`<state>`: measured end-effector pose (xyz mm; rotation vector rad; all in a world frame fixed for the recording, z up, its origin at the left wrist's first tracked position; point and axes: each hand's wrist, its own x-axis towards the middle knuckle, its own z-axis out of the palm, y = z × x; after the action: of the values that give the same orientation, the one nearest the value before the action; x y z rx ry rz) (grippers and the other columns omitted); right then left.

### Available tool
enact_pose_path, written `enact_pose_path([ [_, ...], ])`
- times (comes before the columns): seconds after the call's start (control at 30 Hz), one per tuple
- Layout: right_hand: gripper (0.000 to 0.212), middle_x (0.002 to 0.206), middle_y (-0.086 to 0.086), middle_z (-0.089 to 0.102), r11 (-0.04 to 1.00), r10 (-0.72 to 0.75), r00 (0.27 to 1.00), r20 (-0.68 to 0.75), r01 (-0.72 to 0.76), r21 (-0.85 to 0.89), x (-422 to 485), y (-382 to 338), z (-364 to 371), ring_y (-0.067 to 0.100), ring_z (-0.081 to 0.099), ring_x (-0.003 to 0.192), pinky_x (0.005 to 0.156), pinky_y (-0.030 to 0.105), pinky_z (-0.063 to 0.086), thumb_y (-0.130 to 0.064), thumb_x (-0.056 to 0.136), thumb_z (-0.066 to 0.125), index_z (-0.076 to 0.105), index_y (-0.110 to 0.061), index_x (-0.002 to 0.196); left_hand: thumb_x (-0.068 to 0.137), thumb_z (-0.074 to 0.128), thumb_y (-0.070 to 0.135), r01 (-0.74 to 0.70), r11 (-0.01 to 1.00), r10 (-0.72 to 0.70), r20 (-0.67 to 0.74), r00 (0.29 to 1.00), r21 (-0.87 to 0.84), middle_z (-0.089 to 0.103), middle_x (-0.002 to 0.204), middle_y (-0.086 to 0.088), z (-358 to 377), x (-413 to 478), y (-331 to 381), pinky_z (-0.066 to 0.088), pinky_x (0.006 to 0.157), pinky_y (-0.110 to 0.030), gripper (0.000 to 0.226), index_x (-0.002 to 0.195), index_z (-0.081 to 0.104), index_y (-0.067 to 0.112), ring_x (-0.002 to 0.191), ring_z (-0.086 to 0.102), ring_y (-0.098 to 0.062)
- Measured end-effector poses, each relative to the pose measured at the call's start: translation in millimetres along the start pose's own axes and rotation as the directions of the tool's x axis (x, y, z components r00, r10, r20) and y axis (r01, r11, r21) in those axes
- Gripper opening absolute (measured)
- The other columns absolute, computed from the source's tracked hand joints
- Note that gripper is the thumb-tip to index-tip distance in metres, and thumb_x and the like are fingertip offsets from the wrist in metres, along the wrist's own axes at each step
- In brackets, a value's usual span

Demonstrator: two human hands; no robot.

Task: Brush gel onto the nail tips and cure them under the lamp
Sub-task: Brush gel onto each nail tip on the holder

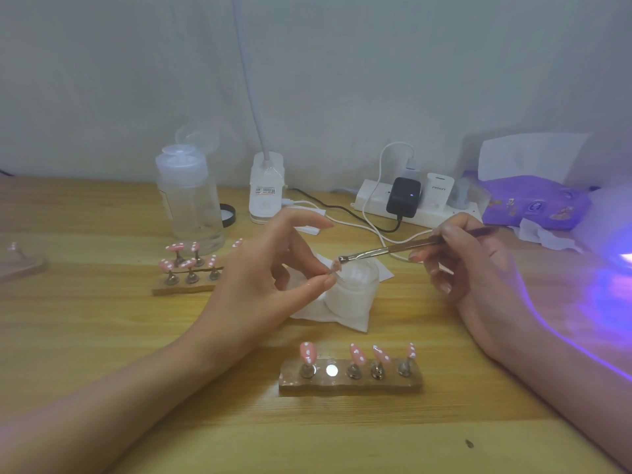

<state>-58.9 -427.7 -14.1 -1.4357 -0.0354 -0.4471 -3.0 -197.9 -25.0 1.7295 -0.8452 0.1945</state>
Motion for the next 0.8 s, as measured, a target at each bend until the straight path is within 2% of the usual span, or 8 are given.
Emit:
enact_pose_path([
  [0.07,0.03,0.069,0.007,0.071,0.999,0.021,1.0,0.015,-0.02,-0.039,-0.7,1.0,0.8,0.009,0.053,0.056,0.044,0.016,0.036,-0.027,0.092,0.054,0.061,-0.031,0.064,0.081,0.074,0.021,0.005,1.0,-0.005,0.002,1.0,-0.007,0.068,0.078,0.007,0.0,-0.1,-0.6,0.043,0.053,-0.024,0.043,0.119,0.057,0.031,0.078,0.068,-0.013],
  [0.17,0.041,0.067,0.005,0.07,0.999,0.027,0.999,-0.024,-0.028,-0.044,-0.2,3.1,-0.6,0.008,0.051,0.054,0.043,0.016,0.035,-0.017,0.1,0.05,0.061,-0.031,0.062,0.081,0.074,0.021,0.009,1.0,-0.009,0.004,1.0,-0.009,0.068,0.078,0.007,0.1,0.0,-1.1,0.042,0.054,-0.023,0.043,0.118,0.058,0.032,0.079,0.069,-0.014],
  [0.27,0.029,0.068,0.005,0.07,1.0,-0.012,1.0,-0.001,0.012,0.003,-0.6,0.8,-0.5,0.009,0.052,0.055,0.043,0.016,0.035,-0.026,0.093,0.053,0.06,-0.031,0.065,0.081,0.074,0.021,0.009,1.0,-0.009,0.01,1.0,-0.001,0.068,0.079,0.007,-0.1,0.2,-1.4,0.042,0.054,-0.021,0.042,0.119,0.058,0.031,0.08,0.069,-0.014],
  [0.33,0.025,0.07,0.007,0.07,1.0,-0.01,0.999,0.037,0.011,-0.024,-1.1,0.5,0.3,0.009,0.052,0.055,0.044,0.016,0.036,-0.029,0.09,0.054,0.06,-0.031,0.066,0.081,0.074,0.021,0.002,1.0,-0.002,0.008,1.0,0.011,0.068,0.078,0.01,-0.3,0.4,-1.2,0.042,0.053,-0.022,0.041,0.118,0.058,0.031,0.08,0.069,-0.015],
  [0.43,0.026,0.067,0.008,0.069,0.999,-0.001,1.0,0.019,0.001,-0.045,-0.7,1.4,0.0,0.009,0.05,0.054,0.043,0.017,0.034,-0.027,0.089,0.053,0.06,-0.031,0.064,0.082,0.073,0.022,0.001,1.0,-0.001,0.002,1.0,0.009,0.068,0.079,0.011,-0.1,-0.1,-0.4,0.043,0.053,-0.026,0.04,0.118,0.058,0.03,0.082,0.069,-0.017],
  [0.57,0.021,0.068,0.009,0.07,1.0,-0.025,1.0,0.0,0.025,-0.005,0.3,0.9,-1.4,0.009,0.051,0.054,0.043,0.016,0.035,-0.025,0.09,0.053,0.058,-0.025,0.069,0.081,0.073,0.021,0.0,1.0,0.0,0.006,1.0,0.015,0.069,0.079,0.008,0.3,0.3,-0.5,0.042,0.053,-0.023,0.041,0.119,0.058,0.028,0.08,0.068,-0.015],
  [0.73,0.042,0.067,0.008,0.069,0.998,0.011,1.0,-0.014,-0.012,-0.061,1.1,3.8,-1.6,0.009,0.05,0.053,0.043,0.017,0.034,-0.016,0.1,0.049,0.061,-0.031,0.063,0.082,0.073,0.021,-0.003,1.0,0.003,0.005,1.0,0.026,0.069,0.08,0.01,-0.6,0.0,-0.7,0.042,0.053,-0.024,0.041,0.119,0.058,0.03,0.082,0.068,-0.016],
  [0.8,0.039,0.067,0.007,0.07,1.0,0.006,1.0,-0.027,-0.007,-0.03,1.2,1.9,-2.1,0.009,0.05,0.053,0.043,0.017,0.034,-0.019,0.099,0.05,0.06,-0.031,0.063,0.082,0.073,0.022,-0.006,0.999,0.006,0.0,1.0,0.034,0.07,0.08,0.011,-0.4,-0.1,0.3,0.042,0.052,-0.025,0.04,0.119,0.058,0.031,0.083,0.068,-0.016],
])
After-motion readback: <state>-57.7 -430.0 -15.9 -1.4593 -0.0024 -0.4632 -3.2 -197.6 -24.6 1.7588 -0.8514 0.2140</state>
